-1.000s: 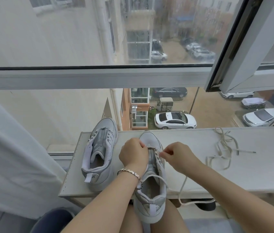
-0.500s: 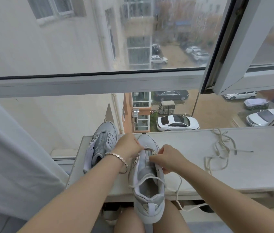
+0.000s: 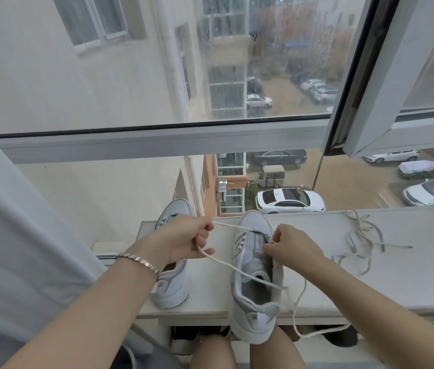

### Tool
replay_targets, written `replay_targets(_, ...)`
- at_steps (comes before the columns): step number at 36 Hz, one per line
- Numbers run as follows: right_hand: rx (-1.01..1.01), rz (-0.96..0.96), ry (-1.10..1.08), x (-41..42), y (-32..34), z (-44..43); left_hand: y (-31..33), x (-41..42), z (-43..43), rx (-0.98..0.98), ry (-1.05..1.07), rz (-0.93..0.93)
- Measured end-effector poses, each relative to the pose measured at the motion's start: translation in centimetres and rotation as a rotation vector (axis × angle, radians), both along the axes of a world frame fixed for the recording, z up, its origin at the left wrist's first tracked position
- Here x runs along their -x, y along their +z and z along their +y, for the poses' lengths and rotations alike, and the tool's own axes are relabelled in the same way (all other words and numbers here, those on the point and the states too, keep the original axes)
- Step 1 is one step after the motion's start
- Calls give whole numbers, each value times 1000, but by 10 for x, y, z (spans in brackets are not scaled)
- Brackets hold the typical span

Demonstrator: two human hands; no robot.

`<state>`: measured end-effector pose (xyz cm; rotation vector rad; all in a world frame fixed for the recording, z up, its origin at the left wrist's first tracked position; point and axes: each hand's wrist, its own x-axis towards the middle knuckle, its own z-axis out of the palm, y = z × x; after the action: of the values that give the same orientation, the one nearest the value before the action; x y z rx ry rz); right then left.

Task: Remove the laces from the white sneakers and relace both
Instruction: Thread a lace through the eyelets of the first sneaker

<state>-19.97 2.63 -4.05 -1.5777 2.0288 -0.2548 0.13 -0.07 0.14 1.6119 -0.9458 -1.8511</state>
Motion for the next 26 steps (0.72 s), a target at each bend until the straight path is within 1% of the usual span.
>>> replay_targets(1,19,88,27,0,2,0,5,0,1,-29,46,110)
replay_targets(2,96,162,61,-2,4,0,9,0,2,-54,91,229)
replay_targets(3,221,163,100,-5,8,1,14,1,2,-73,131,344)
replay_targets(4,340,62,141,-11,14,3,18,4,3,-81,159,442)
replay_targets(5,381,-122,182,-17,21,7,21,7,3,-77,178,522)
replay_targets(6,317,-318,228,-24,28,10,24,10,4,-63,196,585)
replay_targets(7,189,-483,278,-30,34,14,26,14,3,-45,219,636)
replay_targets(8,62,-589,329,-35,38,17,28,17,1,-27,248,677)
replay_targets(9,-27,-649,382,-37,39,21,29,19,-1,-18,282,708)
replay_targets(10,-73,-690,428,-37,39,23,29,21,-5,-16,311,725)
replay_targets(11,-85,-727,447,-35,40,25,29,21,-9,-15,328,718)
replay_targets(12,-81,-760,433,-32,43,27,29,20,-13,-2,327,669)
replay_targets(13,-62,-782,401,-26,47,27,26,18,-19,39,315,573)
replay_targets(16,7,-848,312,2,62,23,12,8,-37,222,304,171)
replay_targets(17,14,-882,279,13,67,20,7,6,-43,253,308,72)
replay_targets(19,43,-945,180,34,76,16,1,1,-55,280,321,-31)
replay_targets(21,69,-1005,69,52,83,12,-5,-2,-64,273,337,-85)
replay_targets(23,82,-1095,-18,65,86,11,-11,-5,-71,223,373,-88)
replay_targets(24,88,-1152,-50,70,88,11,-13,-5,-73,179,403,-38)
replay_targets(26,96,-1249,-89,76,90,11,-12,-2,-71,107,474,134)
